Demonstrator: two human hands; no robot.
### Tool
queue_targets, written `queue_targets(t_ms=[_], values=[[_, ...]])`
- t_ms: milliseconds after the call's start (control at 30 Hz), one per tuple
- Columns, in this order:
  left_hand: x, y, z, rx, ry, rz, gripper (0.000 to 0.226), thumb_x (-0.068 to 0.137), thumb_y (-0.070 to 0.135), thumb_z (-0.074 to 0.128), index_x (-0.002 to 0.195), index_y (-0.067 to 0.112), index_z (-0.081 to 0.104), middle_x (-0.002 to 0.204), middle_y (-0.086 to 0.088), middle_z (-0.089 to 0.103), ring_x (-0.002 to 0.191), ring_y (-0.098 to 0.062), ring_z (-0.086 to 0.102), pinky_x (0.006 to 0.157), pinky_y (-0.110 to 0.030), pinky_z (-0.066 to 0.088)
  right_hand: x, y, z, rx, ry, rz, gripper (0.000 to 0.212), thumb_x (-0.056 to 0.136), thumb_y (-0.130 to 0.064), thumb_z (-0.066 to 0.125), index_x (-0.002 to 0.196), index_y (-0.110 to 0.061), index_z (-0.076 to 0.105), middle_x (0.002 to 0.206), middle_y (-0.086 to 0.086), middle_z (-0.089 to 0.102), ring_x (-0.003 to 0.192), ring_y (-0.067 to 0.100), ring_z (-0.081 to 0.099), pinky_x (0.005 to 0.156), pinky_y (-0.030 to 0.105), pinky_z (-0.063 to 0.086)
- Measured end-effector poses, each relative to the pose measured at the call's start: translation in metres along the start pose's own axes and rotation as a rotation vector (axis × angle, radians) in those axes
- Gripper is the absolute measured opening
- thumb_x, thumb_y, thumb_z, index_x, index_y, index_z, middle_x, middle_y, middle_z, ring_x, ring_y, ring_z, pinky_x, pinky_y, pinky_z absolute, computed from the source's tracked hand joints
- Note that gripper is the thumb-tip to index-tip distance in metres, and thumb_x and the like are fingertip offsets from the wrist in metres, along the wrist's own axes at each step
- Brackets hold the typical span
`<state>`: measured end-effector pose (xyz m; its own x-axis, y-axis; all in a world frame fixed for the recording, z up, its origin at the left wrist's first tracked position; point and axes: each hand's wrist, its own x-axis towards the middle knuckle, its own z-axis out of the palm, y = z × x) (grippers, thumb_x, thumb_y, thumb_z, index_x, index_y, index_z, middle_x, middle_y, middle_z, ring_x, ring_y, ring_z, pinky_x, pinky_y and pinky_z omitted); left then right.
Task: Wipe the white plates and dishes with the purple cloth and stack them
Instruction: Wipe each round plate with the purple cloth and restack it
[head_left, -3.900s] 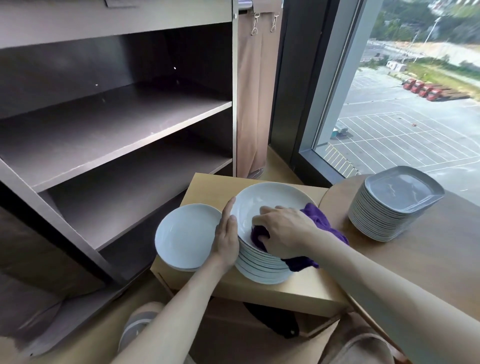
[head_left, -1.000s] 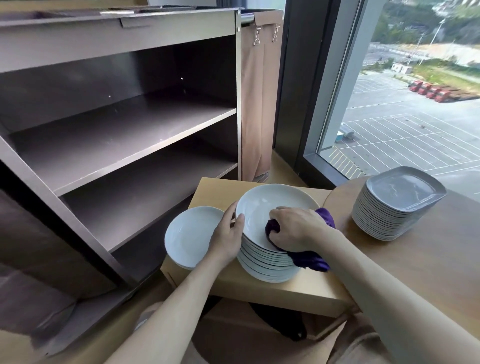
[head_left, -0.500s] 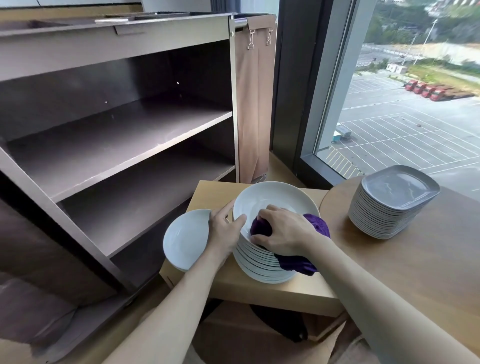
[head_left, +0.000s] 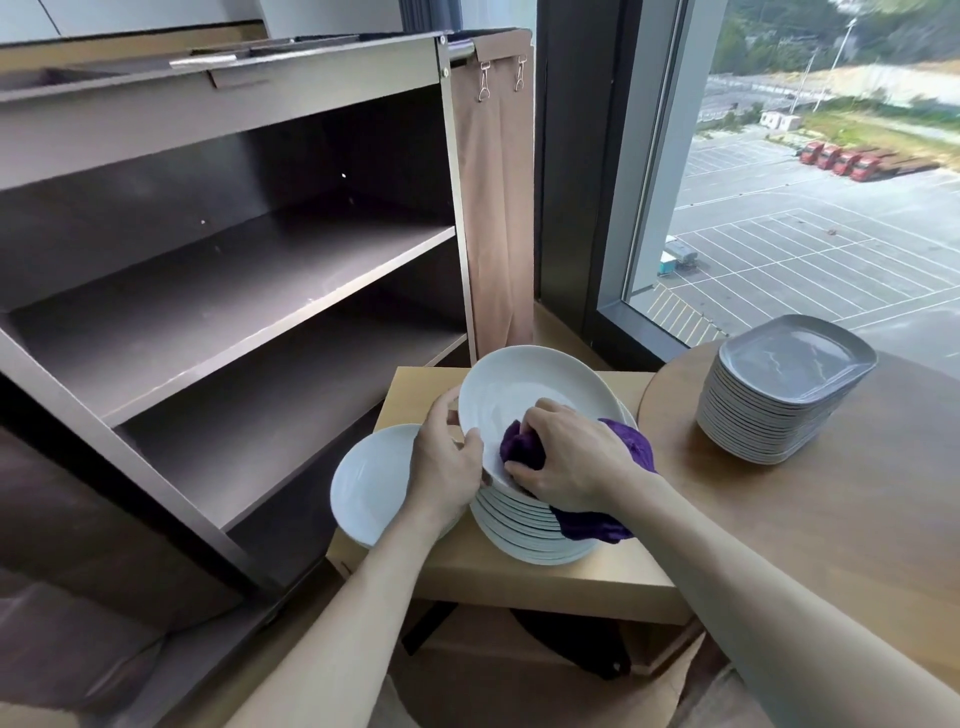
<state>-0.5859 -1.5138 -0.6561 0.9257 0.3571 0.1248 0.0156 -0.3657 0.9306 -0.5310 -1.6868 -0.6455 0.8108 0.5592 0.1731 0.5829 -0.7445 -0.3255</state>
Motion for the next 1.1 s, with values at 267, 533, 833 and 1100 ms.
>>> queue_targets(t_ms=[267, 533, 833, 1100], values=[[-0.011, -0.010, -0.033, -0.062, 0.178, 0.015, 0.048, 0.102, 0.013, 0.057, 0.147, 0.025, 0.048, 0.135, 0.010, 0.056, 0.122, -0.006, 0.055, 0.088, -0.033, 0.061, -0.014, 0.000, -0.005, 0.074, 0.195, 0.040, 0.032, 0.089, -0.060, 0.065, 0.090, -0.033, 0.048, 0.093, -0.015, 0.051, 0.079, 0.010, 0.051, 0.060, 0.017, 0.033], [-0.015, -0.041, -0.073, -0.247, 0.409, -0.175, 0.047, 0.095, 0.003, 0.055, 0.138, 0.022, 0.053, 0.125, 0.000, 0.063, 0.086, -0.028, 0.071, 0.050, -0.020, 0.052, -0.015, 0.004, 0.003, 0.149, 0.258, 0.106, 0.034, 0.088, -0.060, 0.065, 0.087, -0.029, 0.050, 0.089, -0.016, 0.050, 0.080, 0.010, 0.050, 0.062, 0.023, 0.038], [-0.031, -0.088, -0.087, -0.267, 0.533, -0.388, 0.048, 0.091, -0.008, 0.051, 0.129, 0.021, 0.047, 0.123, -0.004, 0.056, 0.083, -0.036, 0.071, 0.047, -0.021, 0.051, -0.010, 0.006, 0.014, 0.136, 0.215, 0.123, 0.033, 0.088, -0.063, 0.061, 0.088, -0.030, 0.054, 0.088, -0.016, 0.053, 0.079, 0.009, 0.053, 0.059, 0.022, 0.037], [-0.033, -0.119, -0.071, -0.186, 0.471, -0.459, 0.053, 0.091, -0.007, 0.050, 0.134, 0.022, 0.041, 0.116, 0.006, 0.051, 0.089, -0.020, 0.066, 0.050, -0.022, 0.055, -0.012, 0.003, 0.015, 0.129, 0.192, 0.152, 0.032, 0.089, -0.059, 0.065, 0.093, -0.028, 0.057, 0.092, -0.015, 0.055, 0.082, 0.011, 0.055, 0.067, 0.033, 0.052]])
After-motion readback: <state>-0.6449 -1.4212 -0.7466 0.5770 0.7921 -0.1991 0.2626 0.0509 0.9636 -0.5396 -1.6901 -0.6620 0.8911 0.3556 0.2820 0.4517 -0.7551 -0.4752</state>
